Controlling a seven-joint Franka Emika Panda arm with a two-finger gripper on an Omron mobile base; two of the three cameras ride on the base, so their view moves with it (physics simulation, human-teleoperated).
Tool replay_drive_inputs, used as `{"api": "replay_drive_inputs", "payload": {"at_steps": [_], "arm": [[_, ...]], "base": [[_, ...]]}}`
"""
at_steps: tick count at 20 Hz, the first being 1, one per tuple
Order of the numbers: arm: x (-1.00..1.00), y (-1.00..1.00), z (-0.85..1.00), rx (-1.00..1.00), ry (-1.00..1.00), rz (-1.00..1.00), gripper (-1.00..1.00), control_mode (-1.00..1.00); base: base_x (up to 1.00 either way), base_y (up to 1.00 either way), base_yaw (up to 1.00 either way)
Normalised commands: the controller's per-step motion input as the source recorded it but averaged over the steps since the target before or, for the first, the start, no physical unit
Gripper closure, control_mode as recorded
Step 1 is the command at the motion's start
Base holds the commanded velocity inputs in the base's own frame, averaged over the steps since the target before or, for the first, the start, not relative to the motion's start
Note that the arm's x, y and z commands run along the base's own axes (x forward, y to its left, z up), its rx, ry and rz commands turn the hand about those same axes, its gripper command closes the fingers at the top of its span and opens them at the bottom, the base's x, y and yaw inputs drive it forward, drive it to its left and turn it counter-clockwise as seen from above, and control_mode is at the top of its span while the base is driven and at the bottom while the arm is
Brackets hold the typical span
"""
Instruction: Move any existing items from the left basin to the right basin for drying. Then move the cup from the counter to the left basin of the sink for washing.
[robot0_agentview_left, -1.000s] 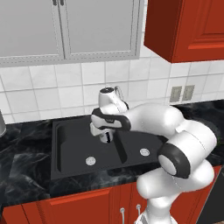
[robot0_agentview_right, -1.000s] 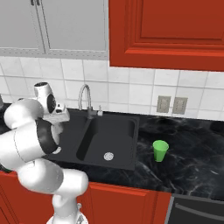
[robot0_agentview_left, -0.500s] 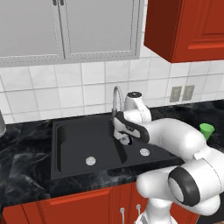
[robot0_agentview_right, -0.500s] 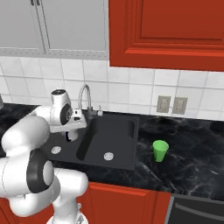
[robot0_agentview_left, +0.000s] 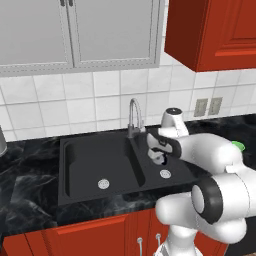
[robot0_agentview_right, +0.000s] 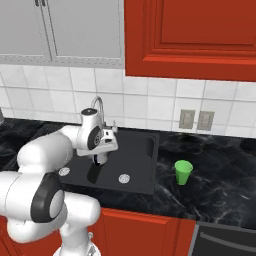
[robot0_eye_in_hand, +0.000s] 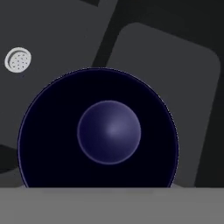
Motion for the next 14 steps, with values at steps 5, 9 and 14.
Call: {"api": "replay_drive_inputs", "payload": {"at_steps": [5,9,14], "arm": [[0.62,-0.42,-0.22,0.00,0.06,0.01,1.00,-1.00],[0.58,-0.39,-0.34,0.00,0.04,0.05,1.00,-1.00],[0.52,-0.37,-0.38,0.00,0.05,0.05,1.00,-1.00]], "base": [[0.00,0.00,0.00],[0.00,0.00,0.00],[0.00,0.00,0.00]]}}
